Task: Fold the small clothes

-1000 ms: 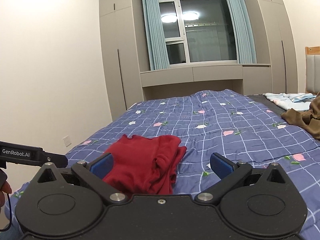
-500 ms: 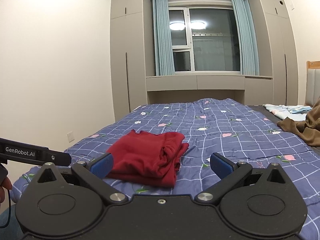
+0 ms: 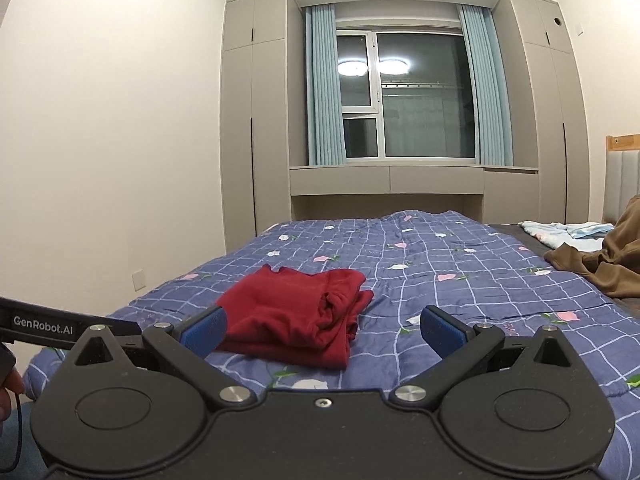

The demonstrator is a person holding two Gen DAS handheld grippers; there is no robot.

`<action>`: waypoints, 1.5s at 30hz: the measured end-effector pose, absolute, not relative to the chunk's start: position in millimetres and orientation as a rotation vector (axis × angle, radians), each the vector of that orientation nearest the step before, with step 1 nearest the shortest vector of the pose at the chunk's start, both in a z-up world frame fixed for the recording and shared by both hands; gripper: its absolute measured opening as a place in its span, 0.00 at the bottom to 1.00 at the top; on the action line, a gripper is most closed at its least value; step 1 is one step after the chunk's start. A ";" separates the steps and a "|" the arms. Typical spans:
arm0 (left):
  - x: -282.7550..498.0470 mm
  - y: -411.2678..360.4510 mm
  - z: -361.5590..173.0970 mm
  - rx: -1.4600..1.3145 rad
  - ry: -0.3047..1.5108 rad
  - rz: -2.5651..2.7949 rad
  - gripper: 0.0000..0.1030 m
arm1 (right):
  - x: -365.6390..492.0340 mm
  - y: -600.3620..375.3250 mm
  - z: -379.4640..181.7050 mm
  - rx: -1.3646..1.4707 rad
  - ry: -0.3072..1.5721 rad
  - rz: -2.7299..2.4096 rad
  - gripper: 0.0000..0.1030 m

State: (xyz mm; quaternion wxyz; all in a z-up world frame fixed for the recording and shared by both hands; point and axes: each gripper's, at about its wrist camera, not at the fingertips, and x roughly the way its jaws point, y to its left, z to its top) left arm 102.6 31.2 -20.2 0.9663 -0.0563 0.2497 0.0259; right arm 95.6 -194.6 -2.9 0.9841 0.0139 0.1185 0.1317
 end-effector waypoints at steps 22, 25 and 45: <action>103.8 28.7 -42.2 -0.071 0.534 0.079 0.99 | 102.8 -193.8 -30.3 -0.006 0.290 0.244 1.00; 103.8 28.4 -42.4 -0.068 0.538 0.078 0.99 | 103.5 -194.4 -31.2 -0.005 0.293 0.243 1.00; 103.1 30.2 -41.8 -0.072 0.543 0.084 1.00 | 103.7 -194.5 -31.3 -0.003 0.292 0.243 1.00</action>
